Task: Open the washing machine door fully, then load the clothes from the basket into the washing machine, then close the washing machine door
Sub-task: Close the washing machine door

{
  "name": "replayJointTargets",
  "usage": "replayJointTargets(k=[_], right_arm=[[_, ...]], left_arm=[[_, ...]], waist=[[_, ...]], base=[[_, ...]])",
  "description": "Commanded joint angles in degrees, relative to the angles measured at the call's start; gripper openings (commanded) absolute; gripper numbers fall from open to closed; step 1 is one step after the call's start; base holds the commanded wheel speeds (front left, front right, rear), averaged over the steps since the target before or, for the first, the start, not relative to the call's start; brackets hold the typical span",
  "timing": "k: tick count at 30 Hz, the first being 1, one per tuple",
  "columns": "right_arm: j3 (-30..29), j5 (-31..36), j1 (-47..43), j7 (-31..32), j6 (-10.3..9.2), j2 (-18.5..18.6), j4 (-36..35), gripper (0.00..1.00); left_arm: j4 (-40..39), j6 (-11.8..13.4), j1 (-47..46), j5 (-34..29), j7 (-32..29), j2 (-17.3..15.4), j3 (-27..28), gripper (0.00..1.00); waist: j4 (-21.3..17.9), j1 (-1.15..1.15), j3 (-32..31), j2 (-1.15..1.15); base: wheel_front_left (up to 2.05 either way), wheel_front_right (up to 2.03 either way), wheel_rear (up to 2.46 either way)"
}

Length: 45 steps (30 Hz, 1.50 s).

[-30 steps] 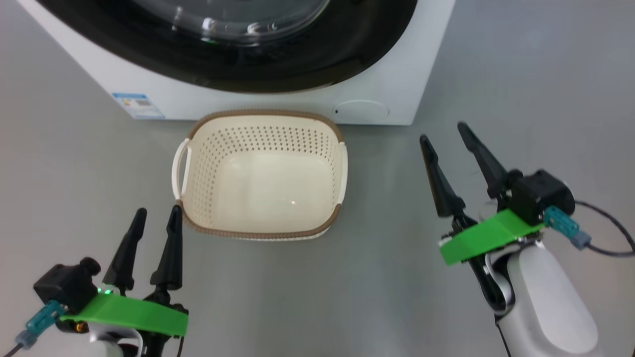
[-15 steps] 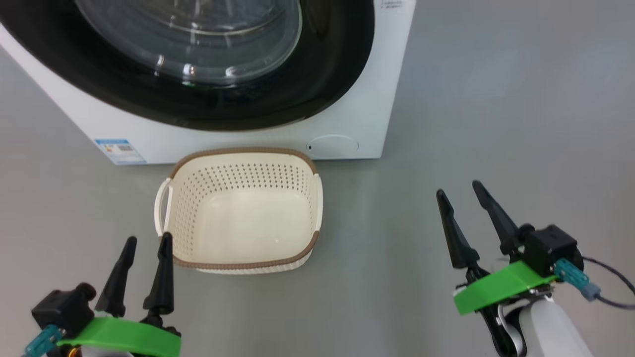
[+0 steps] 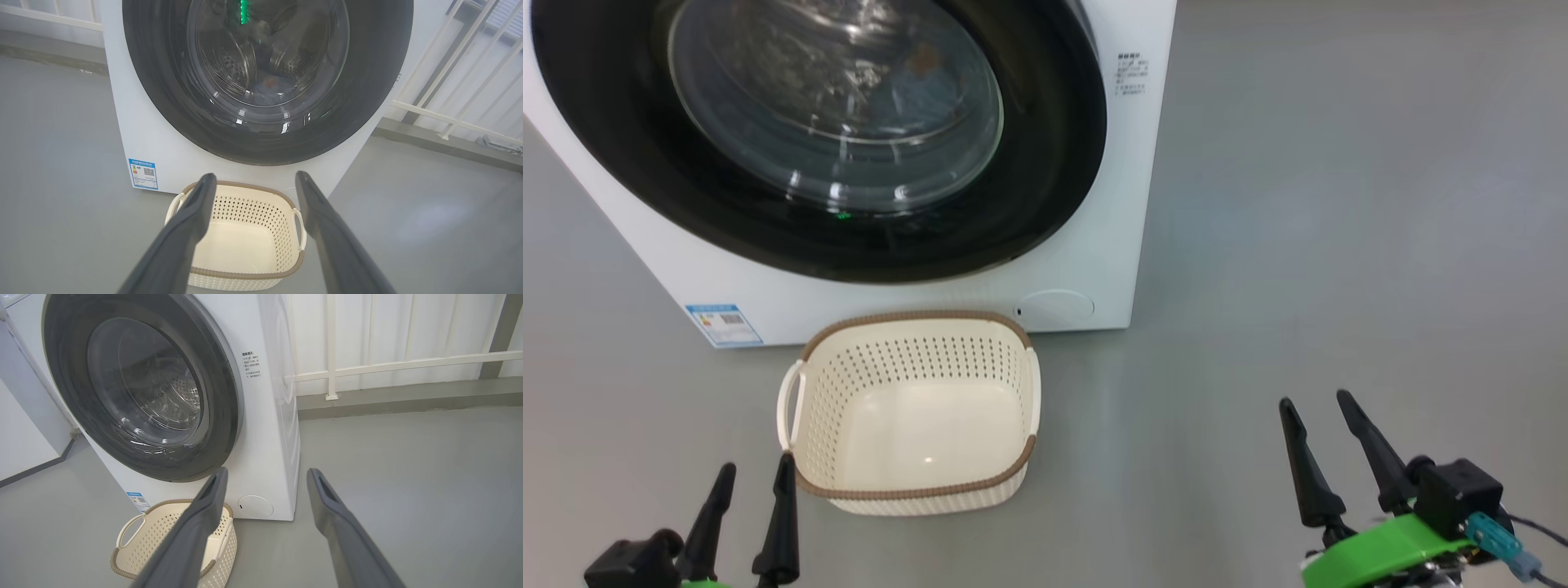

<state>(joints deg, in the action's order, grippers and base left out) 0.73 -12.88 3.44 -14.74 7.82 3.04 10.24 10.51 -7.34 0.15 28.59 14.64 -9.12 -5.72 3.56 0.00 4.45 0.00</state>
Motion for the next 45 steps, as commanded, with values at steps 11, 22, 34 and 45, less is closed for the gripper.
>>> replayJointTargets(k=[11, 22, 34, 45], right_arm=[[-0.99, -0.27, -3.79, -0.26, -0.33, -0.16, -3.21, 1.0], [-2.35, -1.14, -4.77, -0.26, -0.33, -0.16, -4.05, 1.0], [-2.34, -1.53, -4.64, -0.26, -0.33, -0.16, -3.59, 1.0], [-2.42, -1.46, -4.62, -0.26, -0.33, -0.16, -2.68, 1.0]], left_arm=[[-0.33, -0.14, 1.45, -2.72, 0.36, 0.62, 3.36, 1.0], [-0.29, -0.14, 2.08, -4.55, 0.36, 1.46, 4.94, 1.0], [-1.93, -0.14, 2.31, -5.11, 0.36, 1.35, 3.99, 1.0], [-2.65, -0.14, 2.78, -5.48, 0.36, 1.19, 3.09, 1.0]], waist=[[0.28, 0.0, -4.13, 0.0], [-0.13, 0.0, -4.94, 0.0], [0.08, 0.0, -5.43, 0.0], [0.55, 0.0, -5.49, 0.0]], base=[[0.0, 0.0, 0.0], [0.0, 0.0, 0.0], [0.0, 0.0, 0.0], [0.0, 0.0, 0.0]])
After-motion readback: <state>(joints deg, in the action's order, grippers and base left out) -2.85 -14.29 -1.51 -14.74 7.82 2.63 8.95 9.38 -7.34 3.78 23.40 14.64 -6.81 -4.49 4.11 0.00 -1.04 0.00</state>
